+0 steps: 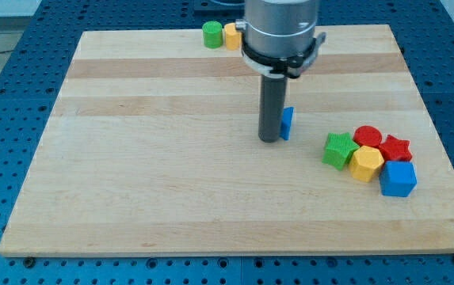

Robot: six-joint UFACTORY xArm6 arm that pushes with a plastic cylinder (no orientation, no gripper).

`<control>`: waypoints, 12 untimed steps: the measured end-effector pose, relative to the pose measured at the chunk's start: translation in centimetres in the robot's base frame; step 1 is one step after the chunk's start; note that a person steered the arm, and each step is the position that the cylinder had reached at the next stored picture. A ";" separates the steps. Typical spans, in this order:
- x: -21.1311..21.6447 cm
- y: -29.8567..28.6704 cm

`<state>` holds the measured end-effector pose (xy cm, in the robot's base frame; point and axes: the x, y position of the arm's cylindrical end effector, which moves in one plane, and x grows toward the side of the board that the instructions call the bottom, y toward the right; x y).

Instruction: Place the blue triangle to the right of the yellow heart

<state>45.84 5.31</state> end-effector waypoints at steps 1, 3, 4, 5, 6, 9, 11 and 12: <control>0.4 1.7; -6.5 1.9; -10.7 1.9; -14.5 2.0; -16.3 4.7; -19.0 3.1; -16.5 1.8; -16.8 -0.4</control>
<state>29.05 4.88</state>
